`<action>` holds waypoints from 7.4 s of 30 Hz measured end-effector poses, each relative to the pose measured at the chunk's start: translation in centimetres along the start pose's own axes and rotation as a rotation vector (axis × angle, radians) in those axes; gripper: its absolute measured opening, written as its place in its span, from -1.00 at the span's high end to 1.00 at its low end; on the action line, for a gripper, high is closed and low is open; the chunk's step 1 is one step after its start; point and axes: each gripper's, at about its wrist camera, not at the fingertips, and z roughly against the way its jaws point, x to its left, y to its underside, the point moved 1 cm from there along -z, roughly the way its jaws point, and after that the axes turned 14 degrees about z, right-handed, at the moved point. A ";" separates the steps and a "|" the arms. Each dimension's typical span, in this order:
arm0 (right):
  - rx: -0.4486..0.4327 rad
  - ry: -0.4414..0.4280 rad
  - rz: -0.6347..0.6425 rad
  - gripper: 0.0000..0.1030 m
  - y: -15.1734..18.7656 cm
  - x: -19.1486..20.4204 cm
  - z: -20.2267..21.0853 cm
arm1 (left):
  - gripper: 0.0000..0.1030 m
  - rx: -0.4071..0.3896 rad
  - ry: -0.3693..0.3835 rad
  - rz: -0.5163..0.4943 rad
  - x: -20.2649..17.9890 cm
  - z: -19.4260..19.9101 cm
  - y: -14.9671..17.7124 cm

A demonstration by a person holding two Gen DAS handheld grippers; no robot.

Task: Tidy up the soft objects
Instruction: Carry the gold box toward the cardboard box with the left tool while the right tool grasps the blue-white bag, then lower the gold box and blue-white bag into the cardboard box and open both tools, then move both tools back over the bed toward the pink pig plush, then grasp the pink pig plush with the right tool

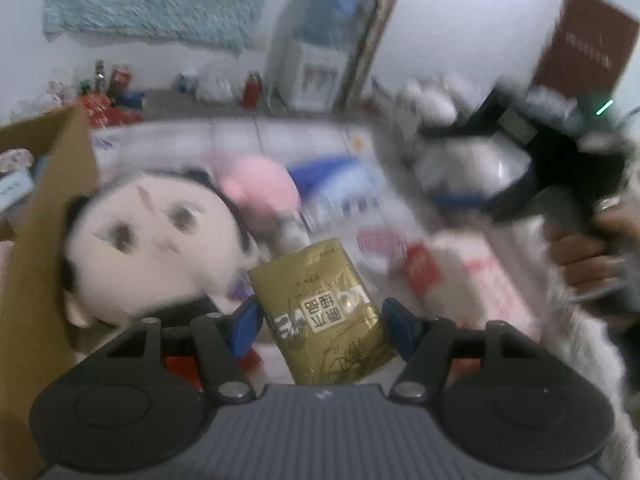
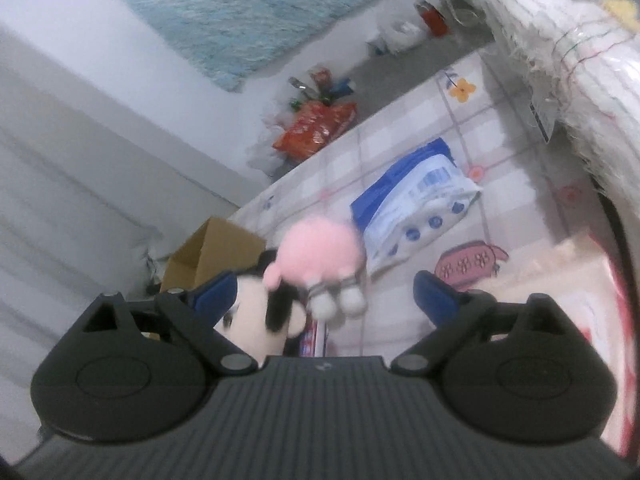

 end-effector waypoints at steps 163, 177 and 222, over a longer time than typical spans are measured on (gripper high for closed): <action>0.000 0.154 0.314 -0.94 13.7 14.2 3.0 | -0.73 -0.192 -0.202 0.102 9.1 13.5 -3.7; -0.093 0.202 0.267 -0.98 5.1 8.0 -0.7 | -0.64 0.038 -0.236 -0.154 0.5 -2.9 -1.9; 0.166 0.259 0.313 -0.79 11.8 7.9 -1.8 | -0.67 0.052 -0.154 -0.120 1.2 2.3 1.9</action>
